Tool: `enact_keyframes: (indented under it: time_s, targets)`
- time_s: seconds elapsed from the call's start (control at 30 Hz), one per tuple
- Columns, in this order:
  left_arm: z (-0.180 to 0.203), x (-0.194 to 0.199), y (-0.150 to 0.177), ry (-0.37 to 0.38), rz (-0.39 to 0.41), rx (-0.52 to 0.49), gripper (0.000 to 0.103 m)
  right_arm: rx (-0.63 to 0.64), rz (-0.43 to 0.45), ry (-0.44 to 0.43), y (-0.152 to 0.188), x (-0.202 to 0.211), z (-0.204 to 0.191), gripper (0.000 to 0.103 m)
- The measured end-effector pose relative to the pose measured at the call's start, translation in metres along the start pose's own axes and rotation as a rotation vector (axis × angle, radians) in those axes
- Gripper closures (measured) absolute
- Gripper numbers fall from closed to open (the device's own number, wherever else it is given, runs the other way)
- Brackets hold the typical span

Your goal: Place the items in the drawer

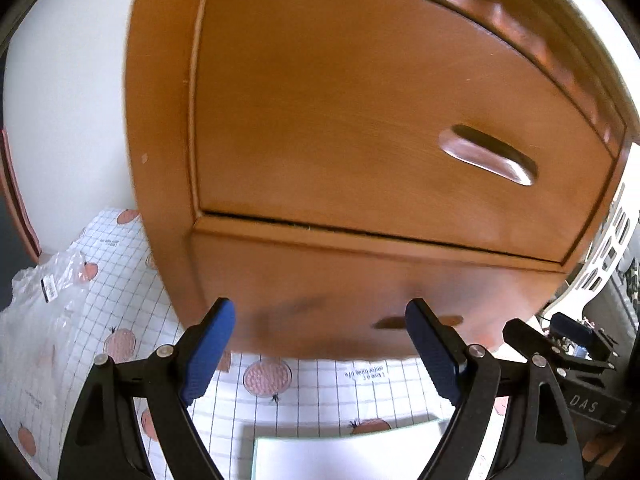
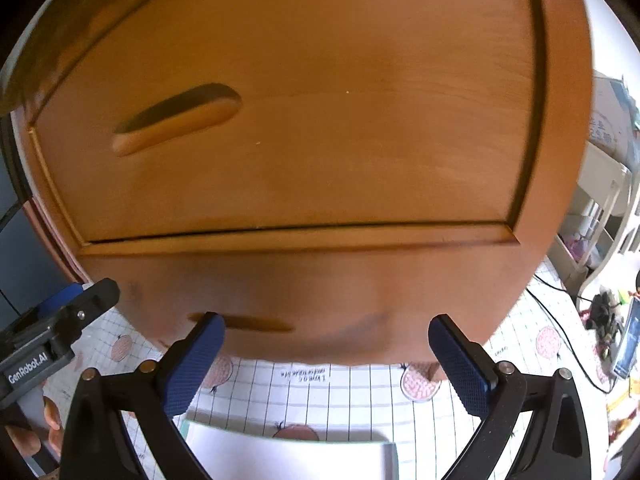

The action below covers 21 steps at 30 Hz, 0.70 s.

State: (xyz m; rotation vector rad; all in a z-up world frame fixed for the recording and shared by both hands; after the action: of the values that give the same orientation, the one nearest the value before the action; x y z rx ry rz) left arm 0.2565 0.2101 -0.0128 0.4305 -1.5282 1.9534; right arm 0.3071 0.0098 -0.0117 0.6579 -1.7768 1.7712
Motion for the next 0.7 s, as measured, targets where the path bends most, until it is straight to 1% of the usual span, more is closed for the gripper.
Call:
enact_keyframes:
  time_s: [0.03, 0.27, 0.33, 0.37, 0.4, 0.47, 0.53, 0.6, 0.7]
  targets:
    - [0.0, 0.003, 0.001, -0.001, -0.005, 0.002, 0.016, 0.001, -0.001, 0.001, 0.003, 0.005, 0.001, 0.0]
    - [-0.001, 0.04, 0.041, 0.013, -0.043, 0.036, 0.014, 0.002, -0.031, -0.012, 0.038, 0.044, 0.005, 0.0]
    - [-0.002, 0.046, 0.047, 0.008, -0.049, 0.031, 0.009, 0.001, -0.038, -0.018, 0.048, 0.054, 0.005, 0.0]
    - [-0.001, 0.052, 0.053, 0.009, -0.05, 0.025, 0.003, -0.001, -0.043, -0.019, 0.053, 0.059, 0.006, 0.0]
    - [0.001, 0.057, 0.057, 0.011, -0.049, 0.019, 0.0, -0.002, -0.047, -0.022, 0.058, 0.063, 0.005, 0.0]
    - [0.006, 0.06, 0.058, 0.017, -0.057, 0.002, 0.0, -0.003, -0.058, -0.026, 0.072, 0.073, 0.006, 0.0]
    - [0.009, 0.065, 0.069, 0.026, -0.066, -0.012, 0.0, 0.001, -0.069, -0.024, 0.081, 0.078, 0.008, 0.0]
    - [0.013, 0.072, 0.081, 0.06, -0.077, -0.005, 0.0, 0.003, -0.081, -0.021, 0.097, 0.084, 0.011, 0.0]
    - [0.013, 0.078, 0.092, 0.066, -0.089, -0.002, 0.0, 0.006, -0.096, -0.01, 0.114, 0.092, 0.013, 0.0]
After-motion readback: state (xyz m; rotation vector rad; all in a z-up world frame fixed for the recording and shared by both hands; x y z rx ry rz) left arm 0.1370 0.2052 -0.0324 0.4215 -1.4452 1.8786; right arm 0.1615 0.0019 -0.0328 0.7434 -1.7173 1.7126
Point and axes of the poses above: each gripper's, at about its wrist camera, not at the fingertips, and x roughly against the way its jaws point, z to its right, y to its underside, the point moved 8 cm from there along -x, roughly the way its jaws point, and after that the axes turned 9 degrees about y, right-handed, at the moved point
